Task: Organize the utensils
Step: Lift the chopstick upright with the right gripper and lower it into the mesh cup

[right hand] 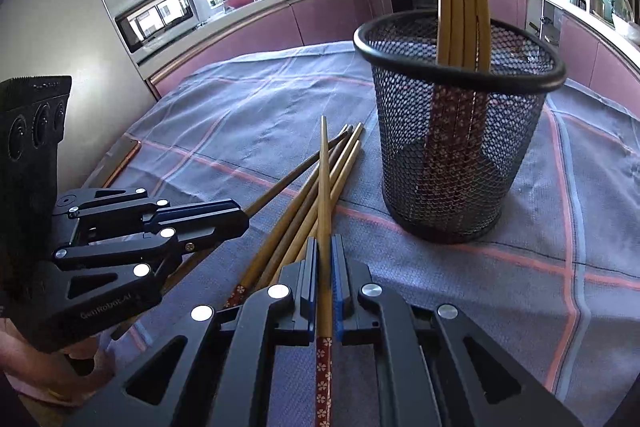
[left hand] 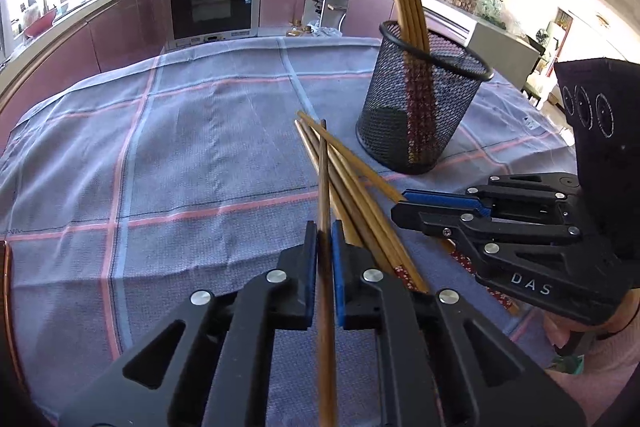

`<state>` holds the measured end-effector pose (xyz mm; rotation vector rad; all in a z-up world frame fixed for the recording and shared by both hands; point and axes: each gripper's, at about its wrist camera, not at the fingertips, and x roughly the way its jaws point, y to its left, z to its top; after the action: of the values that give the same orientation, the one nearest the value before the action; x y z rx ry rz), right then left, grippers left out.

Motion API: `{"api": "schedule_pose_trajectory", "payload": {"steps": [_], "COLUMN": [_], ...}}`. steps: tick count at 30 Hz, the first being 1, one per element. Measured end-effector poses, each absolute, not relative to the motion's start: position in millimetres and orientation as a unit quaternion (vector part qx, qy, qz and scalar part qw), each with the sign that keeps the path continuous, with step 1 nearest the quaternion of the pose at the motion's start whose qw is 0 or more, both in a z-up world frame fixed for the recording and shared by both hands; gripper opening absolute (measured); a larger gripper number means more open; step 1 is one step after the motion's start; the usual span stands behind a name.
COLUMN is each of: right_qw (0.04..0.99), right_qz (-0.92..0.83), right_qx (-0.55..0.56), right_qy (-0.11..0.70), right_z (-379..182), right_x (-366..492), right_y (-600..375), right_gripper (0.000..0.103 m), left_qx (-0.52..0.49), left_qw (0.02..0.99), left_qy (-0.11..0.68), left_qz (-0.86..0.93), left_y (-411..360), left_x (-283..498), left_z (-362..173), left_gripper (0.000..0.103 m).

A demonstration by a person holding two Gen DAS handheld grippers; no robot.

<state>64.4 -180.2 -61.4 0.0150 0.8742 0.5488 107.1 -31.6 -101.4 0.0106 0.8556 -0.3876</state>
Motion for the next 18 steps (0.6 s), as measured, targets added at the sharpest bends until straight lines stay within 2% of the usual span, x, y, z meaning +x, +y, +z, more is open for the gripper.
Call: {"api": "schedule_pose_trajectory", "payload": {"steps": [18], "right_qw": [0.908], "right_qz": [0.268], "right_qx": [0.04], "right_qy": [0.318], "right_z": [7.7], "right_x": [42.4], "right_y": [-223.2], "right_gripper": [0.006], "left_qx": [-0.053], "left_qw": [0.905], "left_qy": [0.319], "left_qz": [-0.277], "left_y": [-13.6], "left_x": [85.3], "left_z": [-10.0], "left_gripper": [0.008]}}
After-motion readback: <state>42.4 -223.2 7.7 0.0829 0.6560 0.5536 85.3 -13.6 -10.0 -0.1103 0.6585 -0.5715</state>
